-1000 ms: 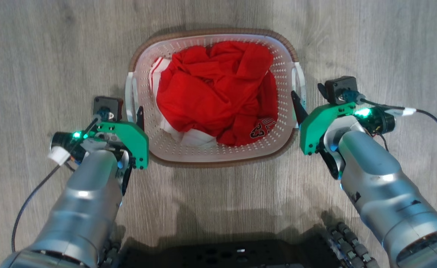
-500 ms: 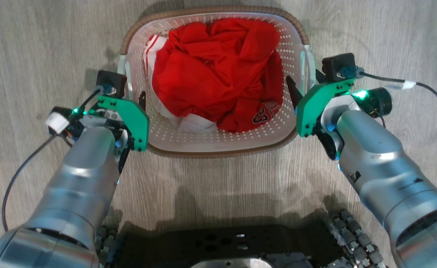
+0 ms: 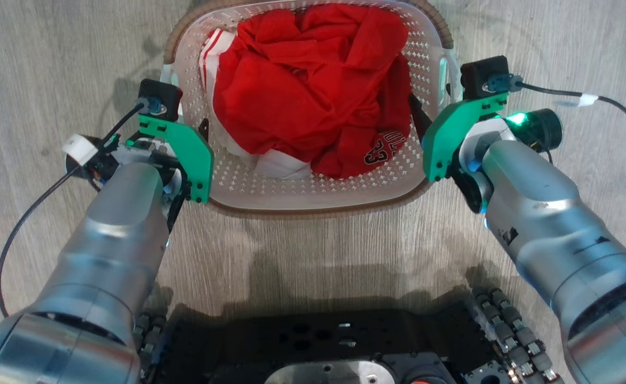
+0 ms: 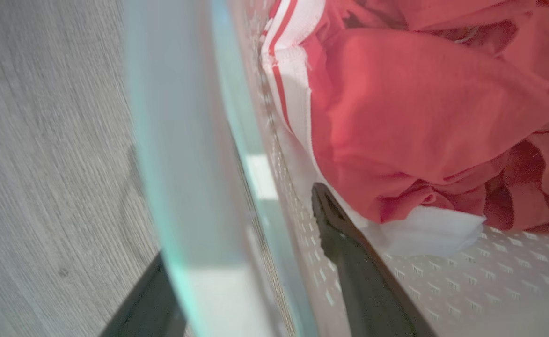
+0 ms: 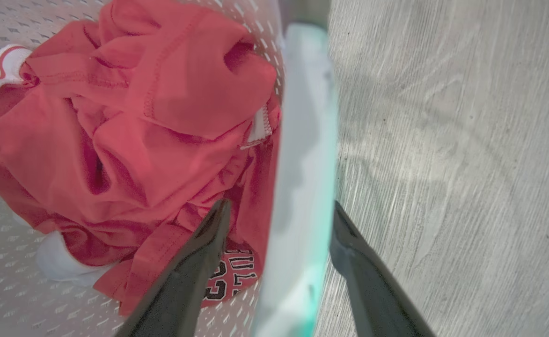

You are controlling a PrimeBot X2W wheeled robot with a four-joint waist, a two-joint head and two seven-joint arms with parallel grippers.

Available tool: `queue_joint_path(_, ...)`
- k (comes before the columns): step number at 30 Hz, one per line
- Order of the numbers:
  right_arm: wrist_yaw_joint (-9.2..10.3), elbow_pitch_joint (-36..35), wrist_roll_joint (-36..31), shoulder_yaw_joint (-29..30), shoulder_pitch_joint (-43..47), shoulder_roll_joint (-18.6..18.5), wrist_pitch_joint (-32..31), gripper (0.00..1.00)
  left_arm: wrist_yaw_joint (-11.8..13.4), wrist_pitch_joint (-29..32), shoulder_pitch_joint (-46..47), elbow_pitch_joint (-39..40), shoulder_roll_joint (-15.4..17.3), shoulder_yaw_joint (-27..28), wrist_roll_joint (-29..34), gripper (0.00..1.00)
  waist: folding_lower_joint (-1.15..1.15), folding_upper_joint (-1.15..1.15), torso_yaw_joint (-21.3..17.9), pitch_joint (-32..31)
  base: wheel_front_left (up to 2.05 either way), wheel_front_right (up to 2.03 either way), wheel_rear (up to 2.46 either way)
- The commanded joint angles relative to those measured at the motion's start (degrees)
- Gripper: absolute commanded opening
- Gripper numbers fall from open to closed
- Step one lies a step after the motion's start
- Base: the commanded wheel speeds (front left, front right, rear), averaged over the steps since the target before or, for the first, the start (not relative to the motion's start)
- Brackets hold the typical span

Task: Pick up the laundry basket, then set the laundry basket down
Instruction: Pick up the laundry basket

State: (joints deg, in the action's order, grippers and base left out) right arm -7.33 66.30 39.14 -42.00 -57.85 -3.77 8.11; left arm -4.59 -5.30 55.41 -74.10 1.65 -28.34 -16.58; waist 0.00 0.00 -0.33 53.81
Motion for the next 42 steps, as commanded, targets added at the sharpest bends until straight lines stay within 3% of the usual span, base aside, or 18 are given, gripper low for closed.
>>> queue_joint_path(1, -0.16, 0.1, 1.0, -1.2, 1.5, 0.9, -0.2, 1.00, -0.1, 0.2, -0.7, 0.2, 1.7, 0.6, -0.6, 1.00, 0.00, 0.00, 0.1, 0.3, 0.00, 0.00, 0.00)
queue_joint_path(11, -0.16, 1.3, 3.6, -3.7, 0.1, 0.9, -0.5, 1.00, 0.3, 0.9, -0.2, 0.2, 1.6, 0.1, -1.4, 1.00, 0.00, 0.00, 0.5, 1.2, 0.00, 0.00, 0.00)
queue_joint_path(12, -0.16, 1.4, 4.0, -3.9, 0.1, 0.9, -0.6, 0.88, 0.3, 0.9, -0.2, 0.2, 1.5, 0.0, -1.6, 0.99, 0.00, 0.00, 0.6, 1.2, 0.00, 0.00, 0.00)
queue_joint_path(13, -0.16, 1.5, 4.3, -4.2, 0.0, 0.9, -0.8, 0.56, 0.3, 1.0, -0.1, 0.1, 1.5, 0.0, -1.7, 0.82, 0.00, 0.00, 0.7, 1.3, 0.00, 0.00, 0.00)
queue_joint_path(14, -0.16, 1.5, 4.6, -4.5, 0.0, 0.9, -0.9, 0.38, 0.3, 1.0, -0.1, 0.1, 1.5, 0.0, -1.9, 0.58, 0.00, 0.00, 0.7, 1.3, 0.00, 0.00, 0.00)
queue_joint_path(16, -0.16, 1.7, 5.1, -5.0, -0.1, 0.9, -0.9, 0.00, 0.2, 1.0, -0.1, 0.1, 1.4, -0.1, -2.2, 0.29, 0.00, 0.00, 0.8, 1.3, 0.00, 0.00, 0.00)
queue_joint_path(17, -0.16, 1.8, 5.4, -5.2, -0.2, 0.9, -0.9, 0.00, 0.2, 1.0, -0.1, 0.1, 1.4, -0.2, -2.3, 0.07, 0.00, 0.00, 0.9, 1.4, 0.00, 0.00, 0.00)
queue_joint_path(18, -0.16, 1.9, 5.6, -5.4, -0.2, 0.9, -0.9, 0.00, 0.1, 1.1, -0.1, 0.1, 1.4, -0.2, -2.5, 0.00, 0.00, 0.00, 0.9, 1.4, 0.00, 0.00, 0.00)
queue_joint_path(30, -0.16, 3.1, 7.7, -8.1, -0.8, 0.9, -1.1, 0.00, -1.1, 2.4, -0.6, 0.1, 1.3, -1.9, -3.6, 0.00, 0.00, 0.00, 0.9, 0.8, 0.00, 0.00, 0.00)
queue_joint_path(42, -0.16, 3.4, 9.9, -12.2, 0.4, 0.9, -5.7, 0.00, -2.4, 5.0, -2.5, 0.1, 1.2, -5.4, -3.7, 0.00, 0.00, 0.00, 0.4, -5.7, 0.00, 0.00, 0.00)
